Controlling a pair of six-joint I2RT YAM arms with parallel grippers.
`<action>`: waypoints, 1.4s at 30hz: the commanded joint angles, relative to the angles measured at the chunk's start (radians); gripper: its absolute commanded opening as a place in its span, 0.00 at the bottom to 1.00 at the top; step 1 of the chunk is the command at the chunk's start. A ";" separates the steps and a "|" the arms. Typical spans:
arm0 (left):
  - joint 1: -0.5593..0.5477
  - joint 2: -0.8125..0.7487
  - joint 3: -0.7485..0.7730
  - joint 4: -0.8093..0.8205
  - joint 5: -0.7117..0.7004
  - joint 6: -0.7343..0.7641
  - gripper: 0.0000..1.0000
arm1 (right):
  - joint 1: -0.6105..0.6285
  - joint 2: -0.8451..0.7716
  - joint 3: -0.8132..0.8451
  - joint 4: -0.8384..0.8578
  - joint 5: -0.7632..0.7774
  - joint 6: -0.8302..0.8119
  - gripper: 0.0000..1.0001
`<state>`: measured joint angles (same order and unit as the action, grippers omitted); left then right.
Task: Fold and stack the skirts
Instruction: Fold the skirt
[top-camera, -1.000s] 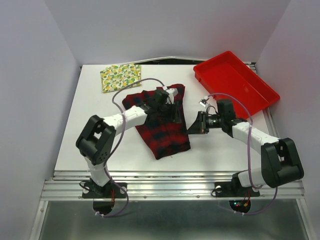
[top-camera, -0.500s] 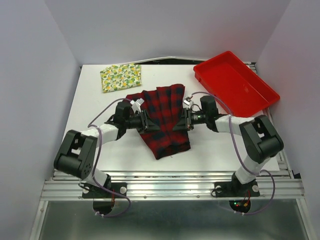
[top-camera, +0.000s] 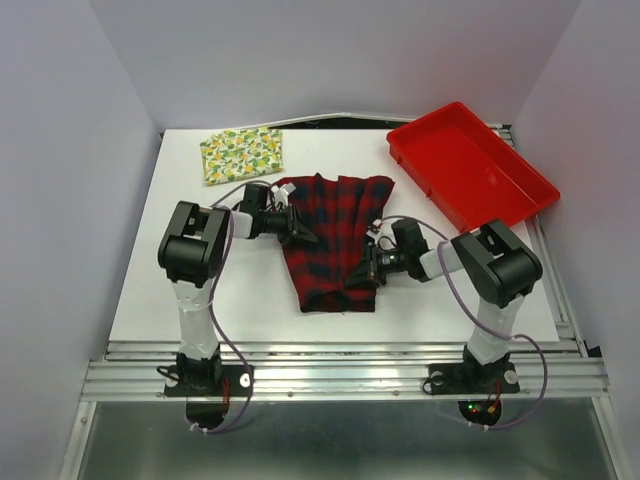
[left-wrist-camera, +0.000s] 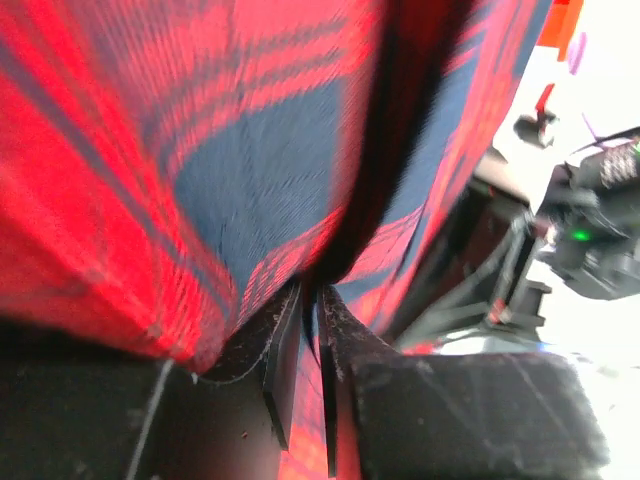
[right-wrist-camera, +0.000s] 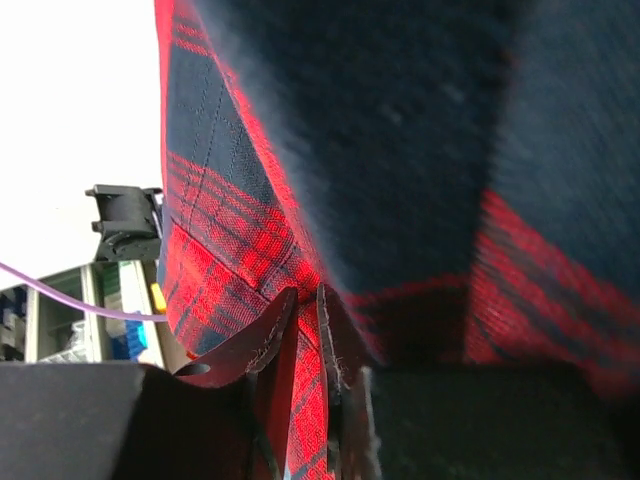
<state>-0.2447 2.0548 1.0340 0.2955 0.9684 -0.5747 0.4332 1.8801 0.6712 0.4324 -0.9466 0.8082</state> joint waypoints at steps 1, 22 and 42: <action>0.002 -0.051 0.046 -0.101 -0.033 0.219 0.25 | 0.061 -0.010 0.021 -0.005 0.032 0.018 0.20; 0.099 -0.070 0.194 0.137 0.030 0.082 0.35 | -0.117 0.210 0.697 -0.319 0.029 -0.381 0.28; 0.168 -0.399 0.026 -0.289 0.151 0.384 0.39 | -0.111 -0.009 0.570 -0.276 -0.061 -0.110 0.40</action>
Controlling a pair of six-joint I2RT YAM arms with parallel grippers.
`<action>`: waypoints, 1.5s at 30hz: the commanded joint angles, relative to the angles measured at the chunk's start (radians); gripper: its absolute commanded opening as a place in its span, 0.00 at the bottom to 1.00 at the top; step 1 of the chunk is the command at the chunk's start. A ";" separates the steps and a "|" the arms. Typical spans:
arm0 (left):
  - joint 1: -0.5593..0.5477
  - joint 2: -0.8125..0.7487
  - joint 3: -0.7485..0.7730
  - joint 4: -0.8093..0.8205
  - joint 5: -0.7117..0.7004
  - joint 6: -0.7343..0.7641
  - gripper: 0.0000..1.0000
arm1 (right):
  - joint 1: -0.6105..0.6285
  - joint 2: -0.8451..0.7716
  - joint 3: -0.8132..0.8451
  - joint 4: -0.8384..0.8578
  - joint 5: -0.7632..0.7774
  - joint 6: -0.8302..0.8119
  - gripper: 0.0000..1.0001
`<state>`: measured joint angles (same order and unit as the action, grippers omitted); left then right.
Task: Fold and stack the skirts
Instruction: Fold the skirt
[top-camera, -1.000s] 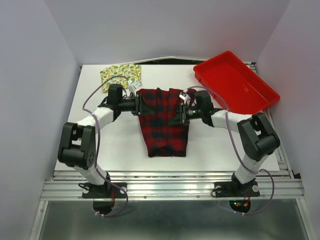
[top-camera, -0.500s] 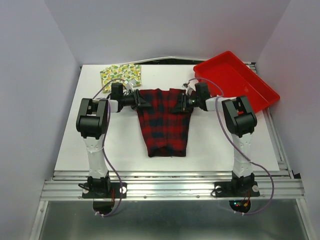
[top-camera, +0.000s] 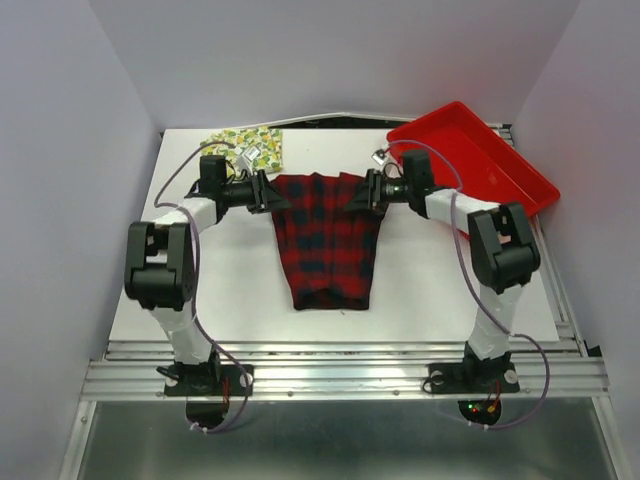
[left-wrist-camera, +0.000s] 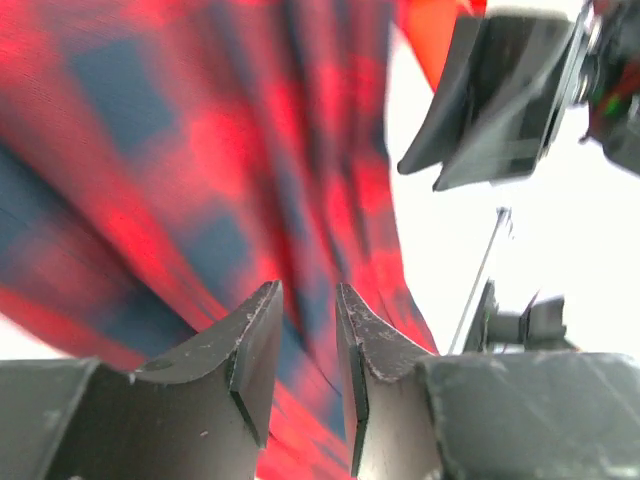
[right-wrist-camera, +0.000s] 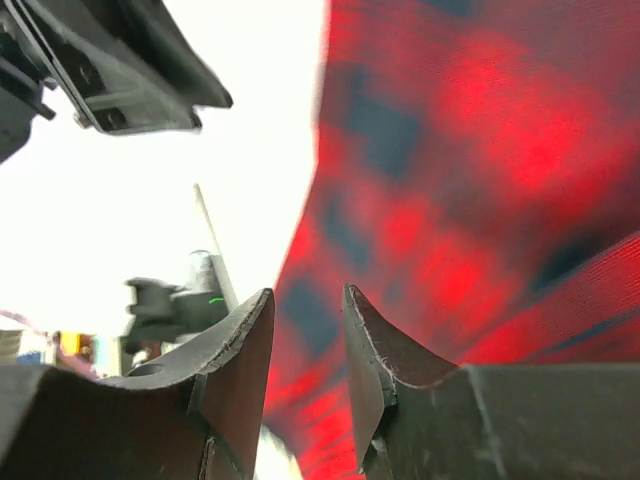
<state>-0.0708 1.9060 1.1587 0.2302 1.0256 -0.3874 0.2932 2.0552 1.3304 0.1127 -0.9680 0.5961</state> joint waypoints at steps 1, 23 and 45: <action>-0.020 -0.286 -0.141 -0.271 0.105 0.238 0.39 | 0.040 -0.241 -0.129 0.062 -0.044 0.137 0.40; -0.127 0.030 -0.324 -0.458 -0.004 0.243 0.32 | 0.218 -0.087 -0.433 -0.145 -0.029 -0.122 0.50; -0.975 -0.845 -0.522 -0.384 -1.185 0.987 0.98 | 0.218 -0.141 -0.182 -0.192 0.008 -0.173 0.52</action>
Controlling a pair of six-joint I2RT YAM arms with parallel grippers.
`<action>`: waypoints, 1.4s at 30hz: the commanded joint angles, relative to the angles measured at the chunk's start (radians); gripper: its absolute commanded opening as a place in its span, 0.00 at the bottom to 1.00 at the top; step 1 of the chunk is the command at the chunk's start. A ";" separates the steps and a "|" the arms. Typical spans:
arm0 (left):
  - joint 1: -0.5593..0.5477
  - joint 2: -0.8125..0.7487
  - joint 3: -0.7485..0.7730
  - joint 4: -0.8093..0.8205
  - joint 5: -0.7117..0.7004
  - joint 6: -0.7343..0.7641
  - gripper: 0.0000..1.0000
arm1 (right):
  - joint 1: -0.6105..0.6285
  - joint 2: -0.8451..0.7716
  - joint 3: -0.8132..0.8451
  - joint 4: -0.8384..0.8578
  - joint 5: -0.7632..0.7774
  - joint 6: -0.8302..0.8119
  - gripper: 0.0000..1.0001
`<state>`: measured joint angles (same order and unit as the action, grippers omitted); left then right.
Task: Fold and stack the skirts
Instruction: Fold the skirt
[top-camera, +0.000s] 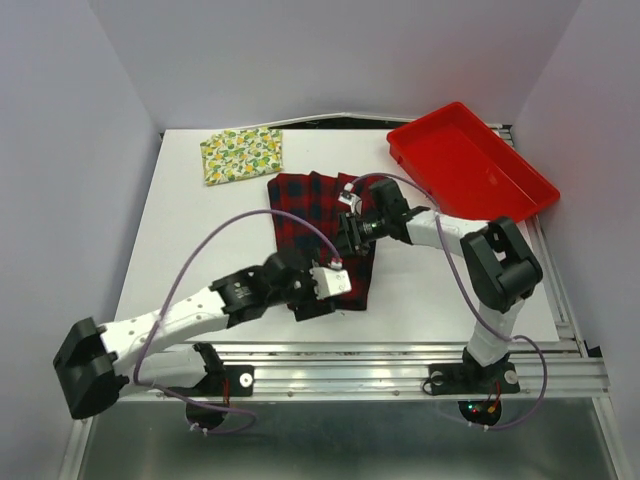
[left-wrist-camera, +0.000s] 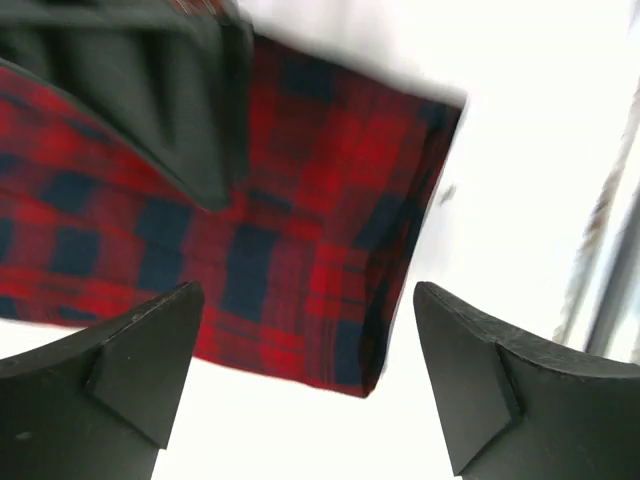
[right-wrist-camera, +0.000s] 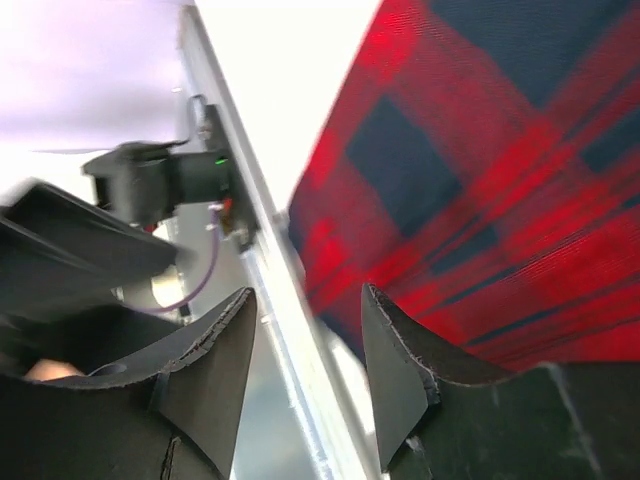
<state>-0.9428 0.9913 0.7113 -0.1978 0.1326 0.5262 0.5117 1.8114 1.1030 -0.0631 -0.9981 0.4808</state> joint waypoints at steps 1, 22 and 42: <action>-0.138 0.079 -0.088 0.067 -0.322 0.087 0.98 | -0.001 0.123 0.054 -0.017 0.038 -0.064 0.52; -0.218 0.365 -0.245 0.322 -0.402 0.247 0.62 | -0.001 0.313 0.058 -0.058 0.055 -0.110 0.50; -0.235 0.233 0.031 -0.251 -0.127 0.103 0.00 | -0.024 0.192 0.270 -0.181 0.096 -0.205 0.67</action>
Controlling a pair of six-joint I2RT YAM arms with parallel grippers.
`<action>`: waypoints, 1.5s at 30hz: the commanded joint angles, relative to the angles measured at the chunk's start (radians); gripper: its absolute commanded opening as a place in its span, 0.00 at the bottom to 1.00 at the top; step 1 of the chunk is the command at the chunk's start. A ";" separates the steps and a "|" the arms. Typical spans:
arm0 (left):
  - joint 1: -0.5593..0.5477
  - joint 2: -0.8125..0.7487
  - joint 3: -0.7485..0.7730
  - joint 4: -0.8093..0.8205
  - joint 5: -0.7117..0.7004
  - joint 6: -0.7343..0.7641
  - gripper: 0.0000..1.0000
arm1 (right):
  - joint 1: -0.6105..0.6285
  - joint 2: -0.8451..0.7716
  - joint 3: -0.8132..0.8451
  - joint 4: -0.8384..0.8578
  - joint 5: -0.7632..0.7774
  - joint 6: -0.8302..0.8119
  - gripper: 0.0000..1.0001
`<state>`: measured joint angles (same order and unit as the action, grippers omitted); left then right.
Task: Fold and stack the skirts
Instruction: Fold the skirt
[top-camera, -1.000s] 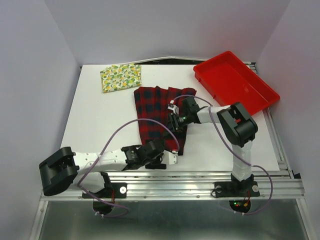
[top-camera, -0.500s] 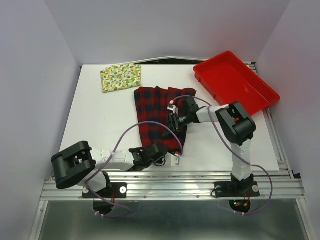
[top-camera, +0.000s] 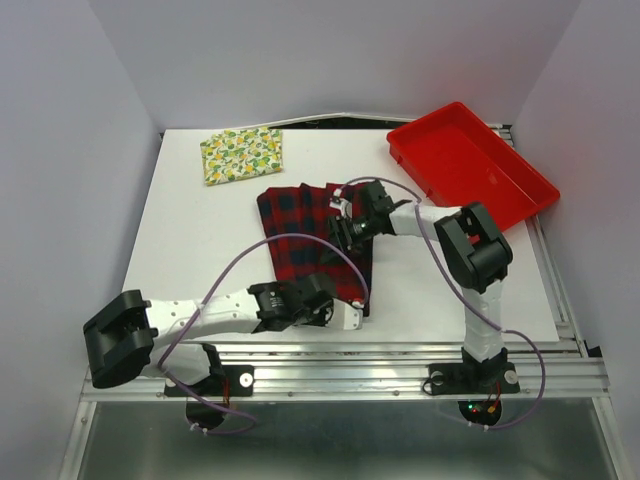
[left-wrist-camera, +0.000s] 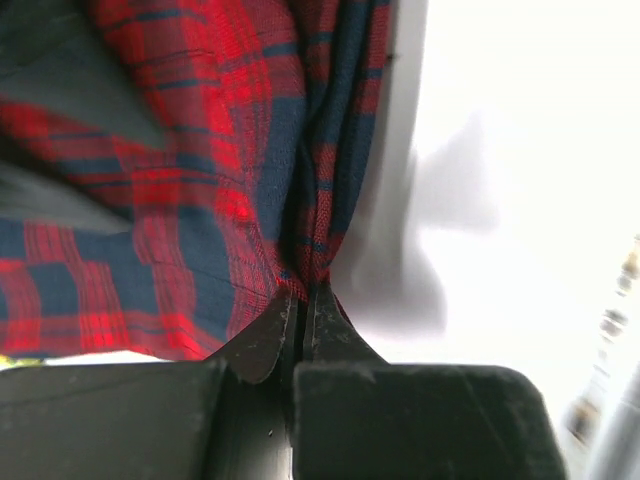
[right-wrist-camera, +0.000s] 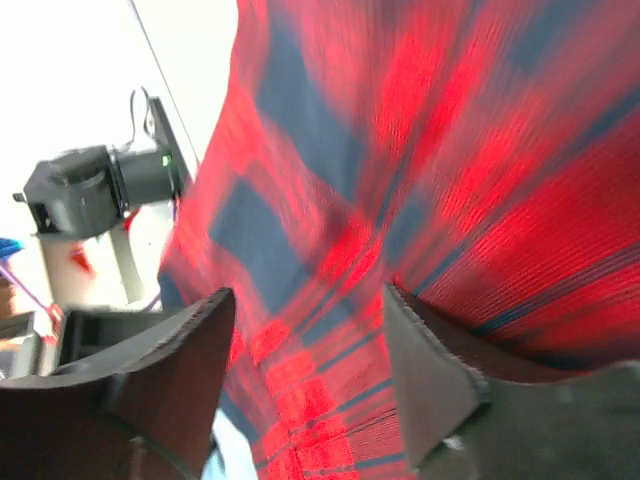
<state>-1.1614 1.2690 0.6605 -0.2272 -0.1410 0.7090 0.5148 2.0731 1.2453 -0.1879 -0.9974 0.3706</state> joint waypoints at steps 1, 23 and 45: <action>-0.017 -0.046 0.094 -0.245 0.181 -0.092 0.00 | -0.047 -0.067 0.199 -0.073 0.098 -0.102 0.68; -0.015 -0.031 0.459 -0.620 0.353 -0.089 0.00 | -0.045 0.303 0.507 -0.432 0.146 -0.573 0.43; 0.416 0.248 0.585 -0.227 0.162 0.265 0.00 | 0.001 0.176 0.339 -0.420 -0.029 -0.595 0.23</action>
<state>-0.7635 1.5238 1.2125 -0.6147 0.0574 0.8837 0.4931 2.2726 1.5993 -0.5655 -1.0000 -0.2066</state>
